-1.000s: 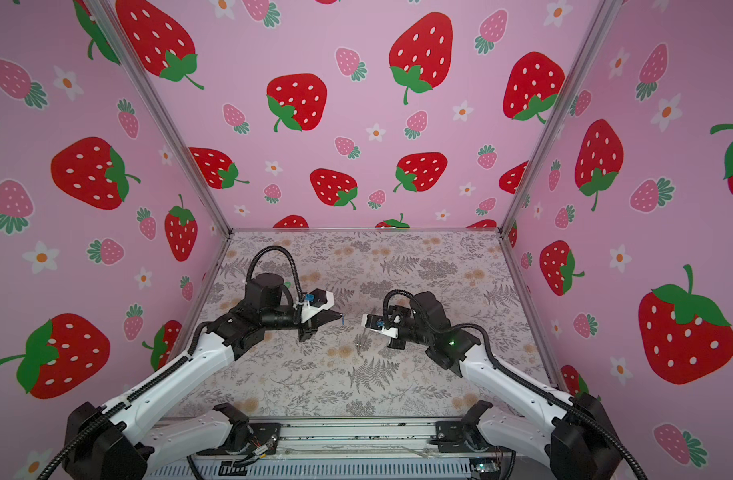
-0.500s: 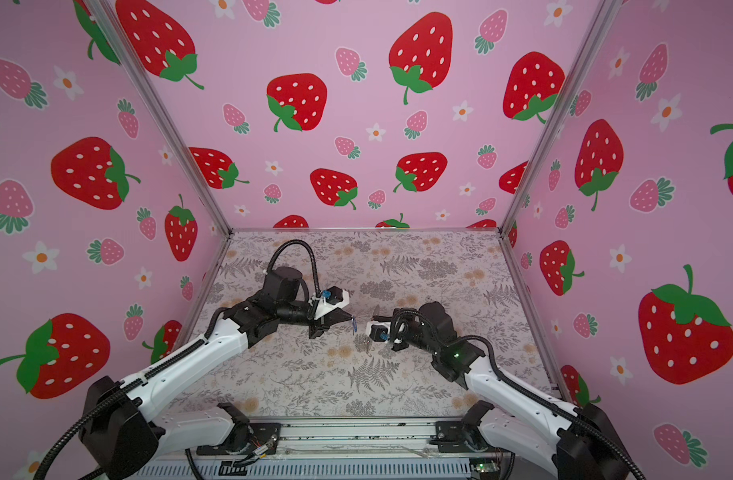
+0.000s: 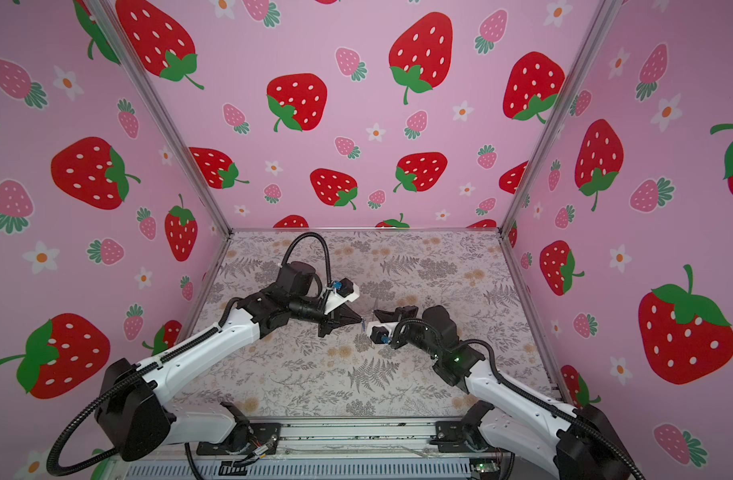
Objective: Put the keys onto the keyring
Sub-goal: 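Carry the blue-tagged key toward the grey ring held by the right gripper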
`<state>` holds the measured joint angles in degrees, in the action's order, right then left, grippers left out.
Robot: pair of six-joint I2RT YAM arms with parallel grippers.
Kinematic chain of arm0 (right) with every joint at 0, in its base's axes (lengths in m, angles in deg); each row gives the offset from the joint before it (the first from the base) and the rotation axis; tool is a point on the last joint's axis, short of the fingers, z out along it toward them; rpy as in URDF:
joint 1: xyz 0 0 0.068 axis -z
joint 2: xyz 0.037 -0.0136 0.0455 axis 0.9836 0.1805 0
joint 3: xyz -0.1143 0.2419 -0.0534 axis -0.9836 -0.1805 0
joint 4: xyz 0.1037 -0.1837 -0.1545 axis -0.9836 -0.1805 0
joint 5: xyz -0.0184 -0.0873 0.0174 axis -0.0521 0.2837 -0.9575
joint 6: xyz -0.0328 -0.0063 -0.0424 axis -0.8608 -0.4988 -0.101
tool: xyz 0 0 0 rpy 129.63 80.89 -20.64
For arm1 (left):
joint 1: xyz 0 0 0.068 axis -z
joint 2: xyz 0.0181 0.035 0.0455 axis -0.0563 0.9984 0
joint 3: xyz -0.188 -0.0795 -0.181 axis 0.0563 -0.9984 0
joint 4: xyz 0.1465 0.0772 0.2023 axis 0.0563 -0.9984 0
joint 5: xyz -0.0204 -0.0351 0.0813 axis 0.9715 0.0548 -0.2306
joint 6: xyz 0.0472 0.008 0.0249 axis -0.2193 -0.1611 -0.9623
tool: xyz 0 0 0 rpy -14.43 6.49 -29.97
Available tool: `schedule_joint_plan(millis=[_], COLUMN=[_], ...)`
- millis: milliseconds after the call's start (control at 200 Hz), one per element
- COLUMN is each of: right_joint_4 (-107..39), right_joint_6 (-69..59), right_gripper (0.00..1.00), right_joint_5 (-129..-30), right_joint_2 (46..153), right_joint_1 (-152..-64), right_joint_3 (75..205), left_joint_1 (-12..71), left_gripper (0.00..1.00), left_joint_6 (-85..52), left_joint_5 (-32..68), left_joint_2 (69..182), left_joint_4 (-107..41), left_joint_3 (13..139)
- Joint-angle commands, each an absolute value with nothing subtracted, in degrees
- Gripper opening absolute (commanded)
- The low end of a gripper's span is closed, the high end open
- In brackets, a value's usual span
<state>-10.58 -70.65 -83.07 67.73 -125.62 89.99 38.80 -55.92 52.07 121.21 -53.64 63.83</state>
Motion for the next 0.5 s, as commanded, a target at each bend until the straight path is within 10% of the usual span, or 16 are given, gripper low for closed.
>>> schedule_joint_plan(millis=[0, 495], right_joint_4=[-8.2, -10.2], right_joint_6=[-71.3, -71.6], right_gripper=[0.00, 0.00], right_joint_5=[-84.6, -85.5], right_joint_2=[67.0, 67.1], right_joint_1=[-125.9, -126.0], right_joint_3=[89.9, 90.2], left_joint_1=[39.3, 39.8], left_gripper=[0.00, 0.00], left_joint_6=[-53.4, -52.8], left_joint_5=[53.2, 52.4], left_joint_2=[121.9, 122.1], left_joint_4=[-53.3, -51.3], left_joint_3=[66.6, 67.1])
